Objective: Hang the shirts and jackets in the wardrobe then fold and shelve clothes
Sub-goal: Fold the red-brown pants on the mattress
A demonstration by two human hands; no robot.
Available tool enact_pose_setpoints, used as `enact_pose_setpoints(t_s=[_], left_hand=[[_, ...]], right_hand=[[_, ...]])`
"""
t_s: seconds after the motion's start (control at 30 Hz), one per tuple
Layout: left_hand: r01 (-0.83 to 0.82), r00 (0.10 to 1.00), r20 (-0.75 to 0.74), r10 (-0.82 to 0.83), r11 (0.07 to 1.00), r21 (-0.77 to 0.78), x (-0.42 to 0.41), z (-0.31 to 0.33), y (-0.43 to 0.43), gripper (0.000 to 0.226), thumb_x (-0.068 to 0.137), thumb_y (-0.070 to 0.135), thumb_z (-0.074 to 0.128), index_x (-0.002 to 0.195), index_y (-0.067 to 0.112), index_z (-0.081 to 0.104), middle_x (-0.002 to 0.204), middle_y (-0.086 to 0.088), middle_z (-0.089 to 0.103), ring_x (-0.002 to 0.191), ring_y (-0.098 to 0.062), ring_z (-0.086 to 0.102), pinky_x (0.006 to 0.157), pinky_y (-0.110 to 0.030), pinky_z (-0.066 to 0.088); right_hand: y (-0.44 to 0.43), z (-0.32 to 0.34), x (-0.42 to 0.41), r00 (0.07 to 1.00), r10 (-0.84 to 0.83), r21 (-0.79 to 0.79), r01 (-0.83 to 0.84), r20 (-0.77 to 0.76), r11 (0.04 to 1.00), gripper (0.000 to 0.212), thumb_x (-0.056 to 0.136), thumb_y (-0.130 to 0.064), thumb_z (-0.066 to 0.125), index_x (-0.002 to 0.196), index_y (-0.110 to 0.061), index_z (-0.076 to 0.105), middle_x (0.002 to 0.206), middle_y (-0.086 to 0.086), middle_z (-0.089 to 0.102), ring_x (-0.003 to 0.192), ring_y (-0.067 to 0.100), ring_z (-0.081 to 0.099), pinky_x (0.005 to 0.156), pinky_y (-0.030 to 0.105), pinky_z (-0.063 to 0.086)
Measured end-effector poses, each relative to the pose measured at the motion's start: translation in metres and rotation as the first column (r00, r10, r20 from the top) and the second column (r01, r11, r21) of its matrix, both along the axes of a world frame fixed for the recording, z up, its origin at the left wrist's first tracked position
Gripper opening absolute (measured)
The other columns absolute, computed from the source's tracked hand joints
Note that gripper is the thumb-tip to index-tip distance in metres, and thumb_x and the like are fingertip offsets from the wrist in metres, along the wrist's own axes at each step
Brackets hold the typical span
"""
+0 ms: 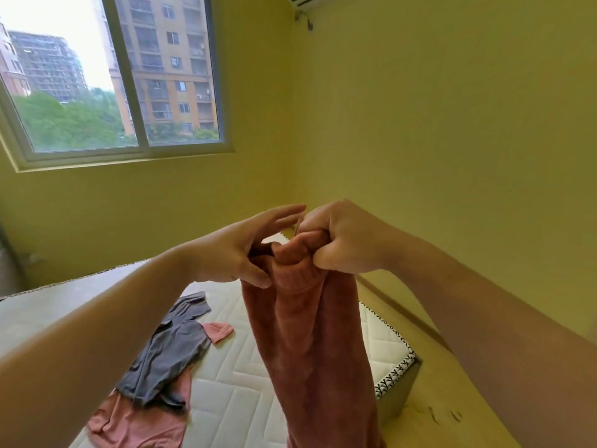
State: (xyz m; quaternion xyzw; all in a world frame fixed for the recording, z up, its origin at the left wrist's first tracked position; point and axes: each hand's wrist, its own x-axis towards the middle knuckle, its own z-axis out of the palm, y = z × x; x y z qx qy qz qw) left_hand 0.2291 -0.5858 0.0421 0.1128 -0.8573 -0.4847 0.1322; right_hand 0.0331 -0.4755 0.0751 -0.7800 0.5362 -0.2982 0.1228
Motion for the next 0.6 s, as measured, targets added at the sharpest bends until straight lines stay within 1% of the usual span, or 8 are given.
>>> enact_pose_setpoints(t_s=[0.07,0.13,0.23,0.3,0.37,0.43,0.53,0.6], left_hand=[[-0.034,0.997,0.059,0.043,0.989,-0.147,-0.007,-0.004,-0.001,0.109,0.068,-0.021,0.071,0.153,0.031,0.027,0.148,0.004,0.047,0.128,-0.017,0.056,0.099,-0.039,0.052],[-0.09,0.991,0.076,0.109,0.971,-0.22,-0.011,-0.006,0.0,0.104,0.068,-0.015,0.075,0.143,0.044,0.034,0.136,0.005,0.051,0.113,-0.016,0.063,0.093,-0.037,0.055],[-0.086,0.989,0.073,0.126,0.907,-0.411,-0.017,-0.006,0.003,0.102,0.066,0.0,0.079,0.141,0.052,0.032,0.147,0.017,0.041,0.129,0.002,0.045,0.108,-0.023,0.04],[-0.047,0.992,0.093,0.085,0.933,-0.358,-0.022,-0.004,0.005,0.092,0.067,0.0,0.078,0.14,0.044,0.042,0.141,0.018,0.05,0.113,0.006,0.056,0.098,-0.025,0.047],[-0.042,0.993,0.092,0.071,0.955,-0.293,-0.027,-0.001,0.006,0.075,0.066,-0.001,0.078,0.127,0.032,0.052,0.114,0.016,0.065,0.092,-0.006,0.066,0.084,-0.032,0.056],[-0.066,0.991,0.094,0.092,0.965,-0.253,-0.031,0.0,0.005,0.066,0.065,-0.005,0.081,0.118,0.025,0.055,0.099,0.017,0.068,0.086,-0.01,0.069,0.077,-0.032,0.057],[-0.101,0.983,0.121,0.135,0.963,-0.25,-0.036,0.0,0.002,0.059,0.068,-0.007,0.083,0.109,0.029,0.059,0.09,0.023,0.068,0.079,-0.004,0.068,0.07,-0.023,0.053],[-0.105,0.979,0.127,0.158,0.933,-0.345,-0.038,0.002,0.003,0.055,0.069,0.0,0.085,0.102,0.037,0.061,0.091,0.033,0.064,0.079,0.007,0.064,0.071,-0.014,0.049]], right_hand=[[0.004,-0.004,-0.001,0.993,0.029,-0.064,-0.037,-0.117,0.997,0.005,0.061,-0.002,0.052,0.056,-0.002,0.051,0.065,0.017,0.053,0.068,0.031,0.055,0.059,0.044,0.047],[0.008,-0.007,-0.003,0.979,0.074,-0.103,-0.094,-0.188,0.99,0.009,0.061,-0.001,0.05,0.054,-0.005,0.046,0.066,0.015,0.055,0.069,0.031,0.055,0.061,0.043,0.047],[0.017,-0.009,-0.006,0.962,0.115,-0.162,-0.159,-0.249,0.974,0.014,0.063,-0.005,0.047,0.051,-0.003,0.04,0.059,0.007,0.048,0.061,0.023,0.049,0.057,0.025,0.039],[0.023,-0.007,-0.007,0.956,0.128,-0.173,-0.178,-0.264,0.969,0.015,0.063,-0.009,0.044,0.05,-0.006,0.037,0.056,-0.002,0.041,0.058,0.016,0.044,0.058,0.012,0.03],[0.028,-0.006,-0.009,0.954,0.125,-0.162,-0.174,-0.272,0.971,0.017,0.061,-0.003,0.046,0.051,-0.01,0.036,0.055,-0.004,0.038,0.056,0.007,0.041,0.056,0.009,0.03],[0.032,-0.008,-0.014,0.953,0.104,-0.147,-0.15,-0.283,0.978,0.027,0.058,0.008,0.051,0.052,-0.012,0.034,0.055,0.001,0.038,0.055,0.002,0.038,0.056,0.006,0.03],[0.037,-0.013,-0.026,0.967,0.036,-0.107,-0.065,-0.253,0.992,0.034,0.058,0.013,0.053,0.052,-0.014,0.032,0.058,0.007,0.042,0.054,0.0,0.042,0.054,0.005,0.03],[0.04,-0.018,-0.032,0.963,-0.024,-0.069,0.006,-0.267,0.998,0.033,0.061,0.009,0.053,0.052,-0.016,0.033,0.061,0.0,0.042,0.055,0.004,0.041,0.05,0.011,0.028]])
